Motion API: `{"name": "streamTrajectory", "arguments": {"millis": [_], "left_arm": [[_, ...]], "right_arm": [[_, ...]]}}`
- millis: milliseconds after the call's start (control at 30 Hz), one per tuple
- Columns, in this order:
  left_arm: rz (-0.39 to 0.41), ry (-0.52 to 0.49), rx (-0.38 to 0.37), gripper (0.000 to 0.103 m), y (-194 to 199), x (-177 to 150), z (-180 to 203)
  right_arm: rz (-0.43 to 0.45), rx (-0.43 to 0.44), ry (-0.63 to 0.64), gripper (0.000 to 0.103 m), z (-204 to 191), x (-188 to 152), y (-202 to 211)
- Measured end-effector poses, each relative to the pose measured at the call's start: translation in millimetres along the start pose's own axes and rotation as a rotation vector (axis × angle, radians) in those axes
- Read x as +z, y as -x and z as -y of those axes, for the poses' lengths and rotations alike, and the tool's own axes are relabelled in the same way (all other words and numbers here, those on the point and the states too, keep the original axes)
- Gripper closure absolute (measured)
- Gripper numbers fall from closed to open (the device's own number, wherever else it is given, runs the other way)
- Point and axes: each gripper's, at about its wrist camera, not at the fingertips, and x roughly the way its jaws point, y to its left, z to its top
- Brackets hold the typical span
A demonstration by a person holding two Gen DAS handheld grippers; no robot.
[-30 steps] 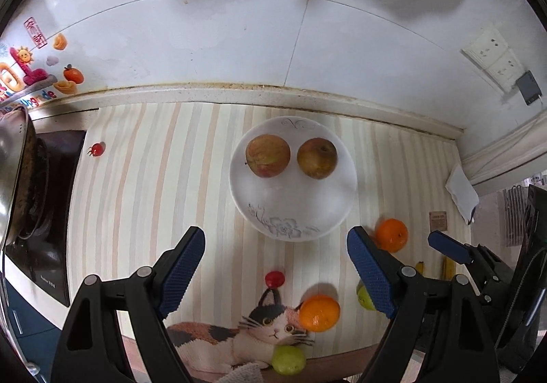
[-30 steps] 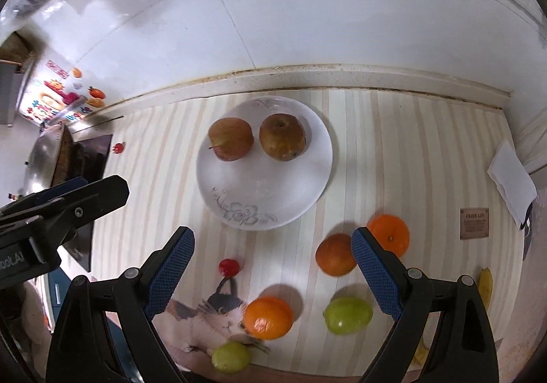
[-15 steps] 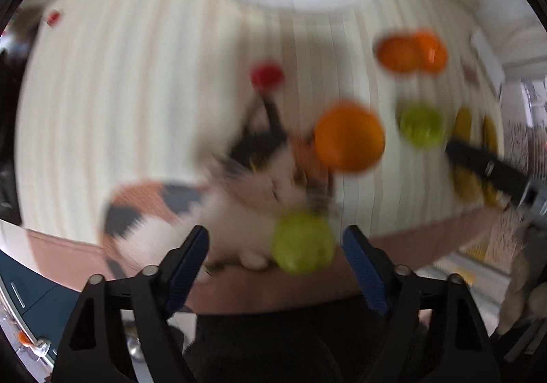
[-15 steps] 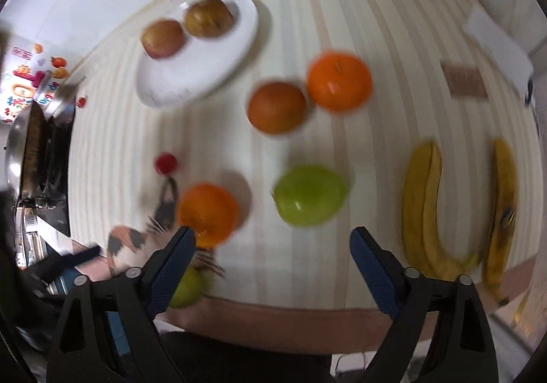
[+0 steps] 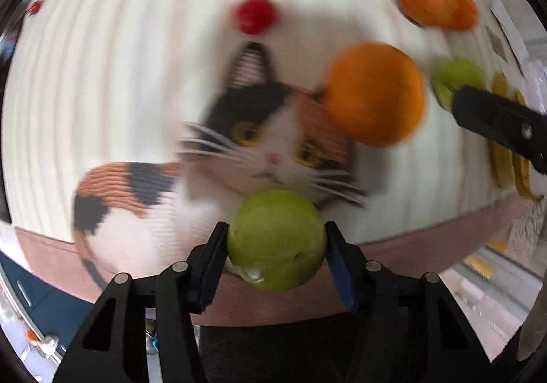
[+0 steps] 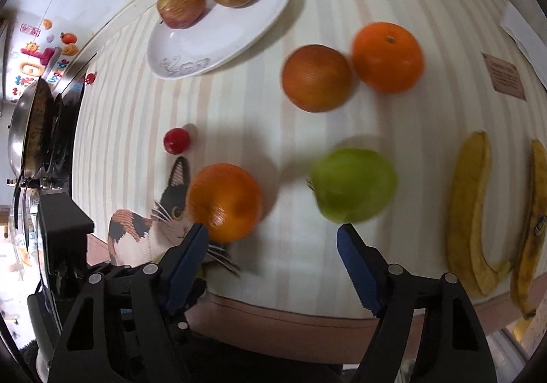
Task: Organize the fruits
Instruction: 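Grasp the green apple with the left tool while the right tool grasps an orange, then place the green apple and orange on the plate beside the apples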
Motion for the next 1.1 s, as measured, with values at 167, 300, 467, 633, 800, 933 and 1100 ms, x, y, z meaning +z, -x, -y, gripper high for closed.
{"name": "streamTrajectory", "arguments": {"millis": [167,300,467,633,800,933,1100], "left_arm": [[0.048,0.132,0.038,0.050,11.0,13.0,-47.6],[0.044,0.202,0.013,0.050,9.2,20.0,-69.1],[0.061,0.220,0.002,0.050,13.4,21.2,-74.0],[0.067,0.222,-0.002,0.050,19.6,18.3,-79.9],[0.058,0.216,-0.011,0.050,18.4,29.6,-86.6],[0.023,0.227,-0.018,0.050,8.9,38.2,-89.8],[0.041,0.225,-0.003,0.051,10.7,41.8,-85.5]], "right_arm": [[-0.028,0.022,0.060,0.024,-26.5,12.5,-17.9],[-0.074,-0.001,0.085,0.024,-39.8,15.8,-40.1],[-0.129,-0.017,0.083,0.031,-45.3,13.9,-65.1],[-0.124,-0.019,0.078,0.034,-45.3,14.6,-70.1],[-0.125,-0.004,0.047,0.034,-37.5,20.2,-70.0],[-0.114,-0.017,0.050,0.034,-33.4,22.0,-67.5],[-0.081,-0.037,0.075,0.035,-36.4,17.9,-62.9]]}}
